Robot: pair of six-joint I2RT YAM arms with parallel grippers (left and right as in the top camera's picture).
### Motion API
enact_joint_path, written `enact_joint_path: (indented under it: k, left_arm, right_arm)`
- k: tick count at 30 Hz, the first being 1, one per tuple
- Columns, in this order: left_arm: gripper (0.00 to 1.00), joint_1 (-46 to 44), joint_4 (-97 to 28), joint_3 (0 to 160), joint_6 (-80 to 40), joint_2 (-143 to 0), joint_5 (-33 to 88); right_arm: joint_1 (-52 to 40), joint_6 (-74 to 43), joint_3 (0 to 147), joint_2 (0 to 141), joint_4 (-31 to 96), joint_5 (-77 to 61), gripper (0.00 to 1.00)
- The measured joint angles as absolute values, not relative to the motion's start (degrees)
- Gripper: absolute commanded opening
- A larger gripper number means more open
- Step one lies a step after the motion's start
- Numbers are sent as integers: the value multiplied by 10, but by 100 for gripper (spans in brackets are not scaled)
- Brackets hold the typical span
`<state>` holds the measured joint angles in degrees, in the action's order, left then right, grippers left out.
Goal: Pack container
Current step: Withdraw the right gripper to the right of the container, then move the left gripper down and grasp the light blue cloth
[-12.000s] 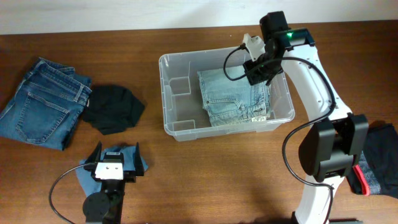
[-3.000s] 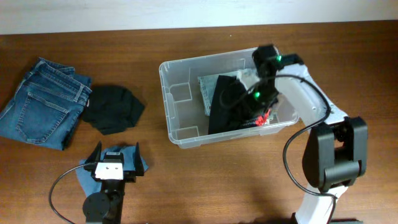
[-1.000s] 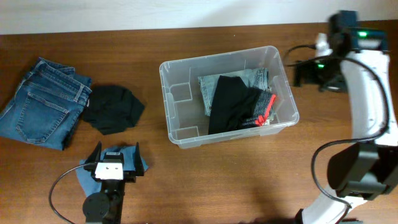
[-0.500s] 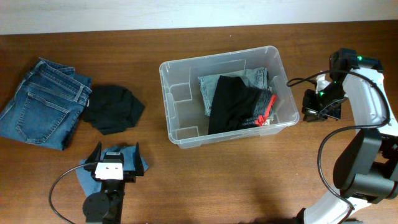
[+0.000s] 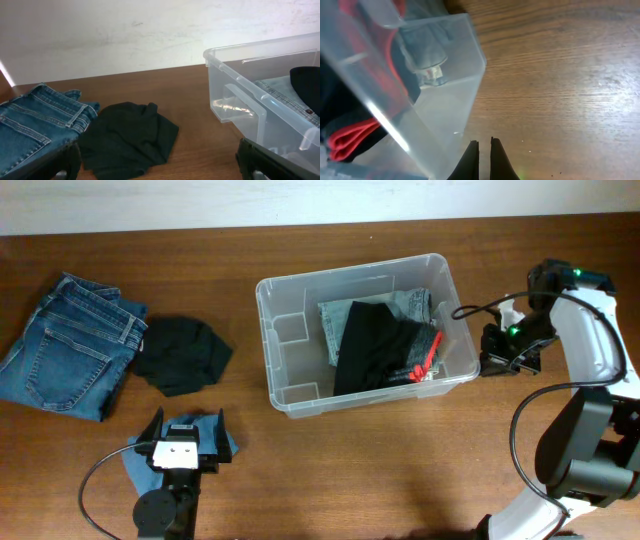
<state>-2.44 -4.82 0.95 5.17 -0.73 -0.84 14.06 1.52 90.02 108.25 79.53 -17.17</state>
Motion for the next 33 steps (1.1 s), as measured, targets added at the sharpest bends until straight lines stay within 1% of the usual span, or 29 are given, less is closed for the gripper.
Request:
enact_joint_path:
  k: [6,11,12,14,15,16,17,21,33]
  left_arm:
    - [100,-24,-48,10,52,-7,-8]
    - [100,-24,-48,10,52,-7,-8]
    - [100,-24,-48,10,52,-7,-8]
    - [100,-24,-48,10,52,-7,-8]
    - [100,-24,-48,10,52,-7,-8]
    - [100,-24,-48,10,52,-7,-8]
    - [100,-24,-48,10,52,-7,-8]
    - [100,-24,-48,10,52,-7,-8]
    - [100,-24,-48,10,52,-7,-8]
  right_arm:
    - [125,32,906,1063,860,-190,4]
    - [125,34,906,1048,861,-189,4]
    - [125,34,906,1044,855,-184,8]
    - [124,25,909,1032,821,-156,18]
    - [124,20,913,1028,804,-140,30]
    - [124,18,915,1025,791,-129,62]
    - [124,16,918,1023,779,-115,98]
    - [124,11,919,1021,760,-75,98]
    - [124,6,920,1021,759,-64,98]
